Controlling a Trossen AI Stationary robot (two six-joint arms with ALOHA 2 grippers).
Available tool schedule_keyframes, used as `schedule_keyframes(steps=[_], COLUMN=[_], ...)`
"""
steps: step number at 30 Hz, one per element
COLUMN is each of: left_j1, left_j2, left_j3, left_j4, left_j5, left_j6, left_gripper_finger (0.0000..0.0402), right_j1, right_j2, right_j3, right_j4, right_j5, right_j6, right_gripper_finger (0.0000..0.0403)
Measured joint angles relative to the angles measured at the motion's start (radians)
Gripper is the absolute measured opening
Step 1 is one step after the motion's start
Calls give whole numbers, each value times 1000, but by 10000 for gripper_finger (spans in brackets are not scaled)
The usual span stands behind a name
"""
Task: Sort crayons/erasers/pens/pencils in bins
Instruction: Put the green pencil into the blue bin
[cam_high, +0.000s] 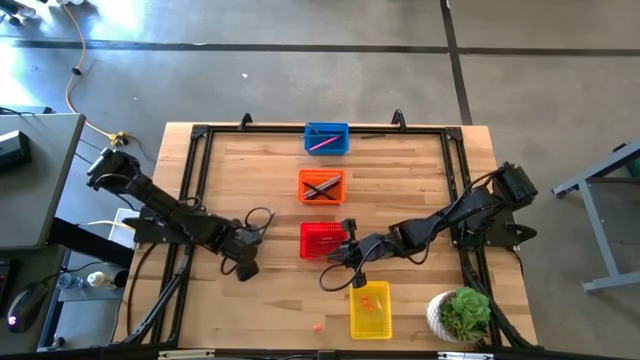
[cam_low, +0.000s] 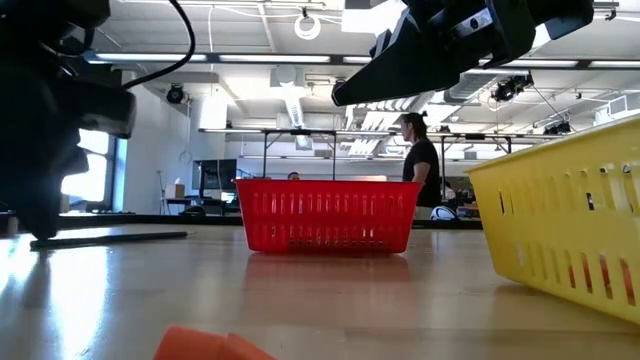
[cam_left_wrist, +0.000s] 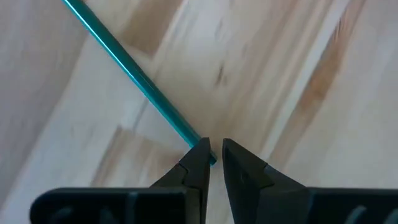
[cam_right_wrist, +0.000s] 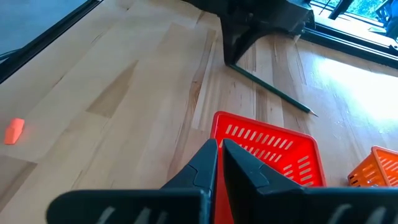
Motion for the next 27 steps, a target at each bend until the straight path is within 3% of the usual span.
schedule_keyframes(steps=[8, 12, 20, 27], left_j1=[-87, -120, -127, -127], left_j2=[-42, -42, -5, 71], left_j3=[78, 91, 91, 92], left_j4=[-167, -204, -204, -176], left_j5=[-35, -73, -111, -102], left_j6=[-63, -85, -109, -83], left_gripper_finger=[37, 56, 102, 100], right_j1=[0, 0, 0, 0], right_j2=[0, 0, 0, 0], right_j3=[0, 0, 0, 0], right_j4=[1, 2, 3, 2], right_j5=[0, 0, 0, 0], right_j6=[0, 0, 0, 4], right_gripper_finger=[16, 16, 16, 16])
